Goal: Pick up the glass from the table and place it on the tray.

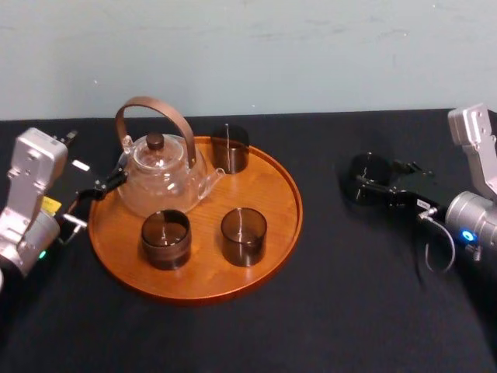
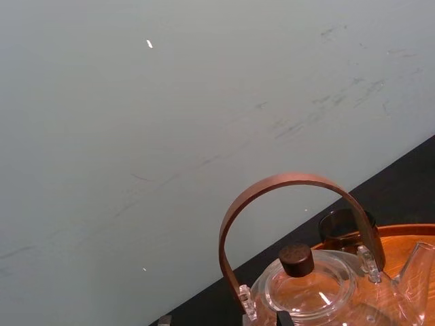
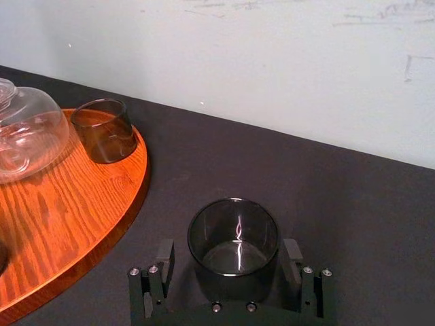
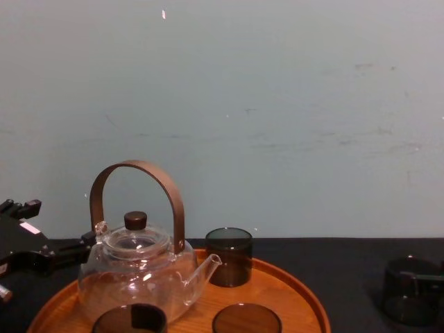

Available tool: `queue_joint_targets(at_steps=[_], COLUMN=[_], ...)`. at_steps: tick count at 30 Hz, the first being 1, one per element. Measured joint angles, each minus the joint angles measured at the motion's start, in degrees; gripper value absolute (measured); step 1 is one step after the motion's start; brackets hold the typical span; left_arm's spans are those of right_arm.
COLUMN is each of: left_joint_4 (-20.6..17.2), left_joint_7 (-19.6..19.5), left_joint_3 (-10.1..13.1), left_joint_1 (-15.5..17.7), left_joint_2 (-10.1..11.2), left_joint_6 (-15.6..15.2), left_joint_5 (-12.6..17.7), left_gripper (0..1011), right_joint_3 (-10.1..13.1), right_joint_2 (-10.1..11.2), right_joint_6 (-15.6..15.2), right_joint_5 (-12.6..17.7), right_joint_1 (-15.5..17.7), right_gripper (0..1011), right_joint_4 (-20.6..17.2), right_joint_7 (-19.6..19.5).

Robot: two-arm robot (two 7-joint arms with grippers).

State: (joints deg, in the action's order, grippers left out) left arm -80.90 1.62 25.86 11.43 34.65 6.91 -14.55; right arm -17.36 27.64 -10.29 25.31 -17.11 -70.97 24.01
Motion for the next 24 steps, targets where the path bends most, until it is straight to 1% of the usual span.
queue_joint_targets(at_steps=[13,19,24], left_joint_4=[0.0,0.0,0.0], left_joint_7=[0.0,0.0,0.0], left_joint_3=[0.0,0.0,0.0], left_joint_1=[0.0,0.0,0.0], left_joint_2=[0.0,0.0,0.0], left_joint_6=[0.0,0.0,0.0], left_joint_5=[0.0,0.0,0.0], left_gripper=[1001,1001,1001], right_joint_3=[-0.8,-1.0,-1.1], right_joint_2=[-1.6,-2.6,-2.9], right_joint_6=[0.0,0.2,0.5], right_joint_5=[-1.1,-1.7,-2.0], right_joint_1=[-2.4,-3.7,-4.1], right_gripper=[1002,1002,1002], right_joint_4=[3.5,5.8,6.7], right_joint_7=[0.4,0.6,0.9])
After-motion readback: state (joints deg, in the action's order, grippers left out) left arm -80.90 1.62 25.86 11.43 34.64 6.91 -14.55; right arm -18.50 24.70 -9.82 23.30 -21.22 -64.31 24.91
